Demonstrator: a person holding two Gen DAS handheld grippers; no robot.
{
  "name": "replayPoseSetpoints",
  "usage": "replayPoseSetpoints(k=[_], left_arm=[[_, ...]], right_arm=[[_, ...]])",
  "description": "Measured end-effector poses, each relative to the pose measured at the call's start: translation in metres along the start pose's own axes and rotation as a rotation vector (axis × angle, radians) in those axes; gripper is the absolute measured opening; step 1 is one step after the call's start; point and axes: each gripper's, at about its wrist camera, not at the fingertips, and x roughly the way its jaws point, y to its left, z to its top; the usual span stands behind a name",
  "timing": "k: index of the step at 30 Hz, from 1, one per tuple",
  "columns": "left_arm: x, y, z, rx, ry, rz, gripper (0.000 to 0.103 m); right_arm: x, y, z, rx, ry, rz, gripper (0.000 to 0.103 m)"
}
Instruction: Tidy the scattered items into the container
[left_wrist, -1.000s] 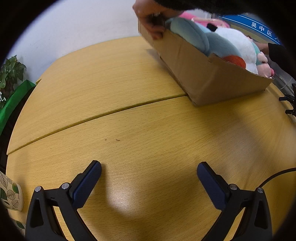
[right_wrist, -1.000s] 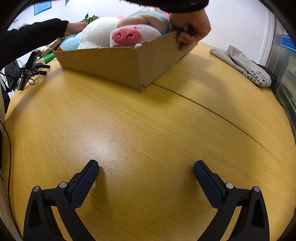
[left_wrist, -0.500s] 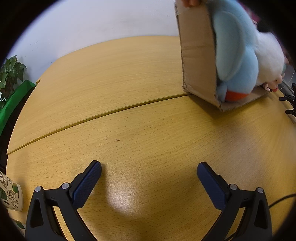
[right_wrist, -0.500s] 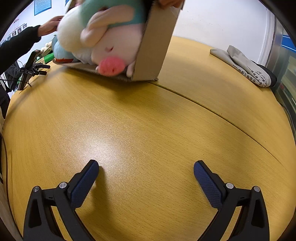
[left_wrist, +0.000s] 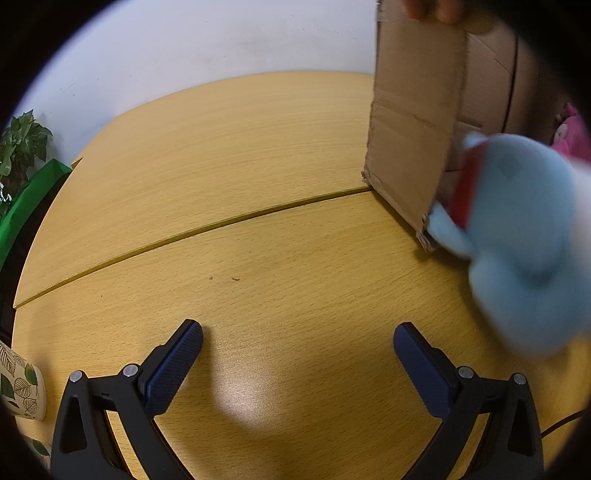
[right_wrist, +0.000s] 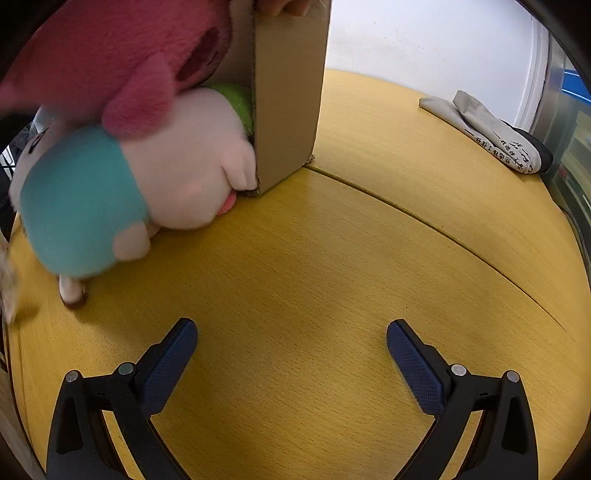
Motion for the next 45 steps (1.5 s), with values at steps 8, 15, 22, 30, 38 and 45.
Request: replayPoseSetpoints(k=[8,15,22,30,38,45], left_arm=[[-0.008,-0.002,-0.003,0.000,0.000,0.000,0.103],[-0.015,-0.004,-0.007,0.000,0.000,0.000,0.103],[-0.004,0.002,0.007,0.000,0.001,0.000,0.103],[-0.010,0.000,0.004,-0.002,0.001,-0.001,0.103],[-0.017,-0.003,-0.001,-0.001,0.001,-0.001,0.103],[-0.023,-0.007,-0.004,0.000,0.001,-0.001,0.103]], right_arm=[[-0.005,0.001,-0.002,-0.003,-0.002,-0.003,0.103],[-0.009,0.000,-0.001,-0.003,-0.002,-0.002,0.103],[-0.005,-0.002,0.002,0.000,0.001,0.001,0.103],[-0.002,-0.002,0.002,0.000,0.001,0.001,0.103],[0.000,-0.003,0.002,0.000,0.001,0.000,0.103],[0.001,-0.001,0.002,0.000,0.001,0.000,0.103]])
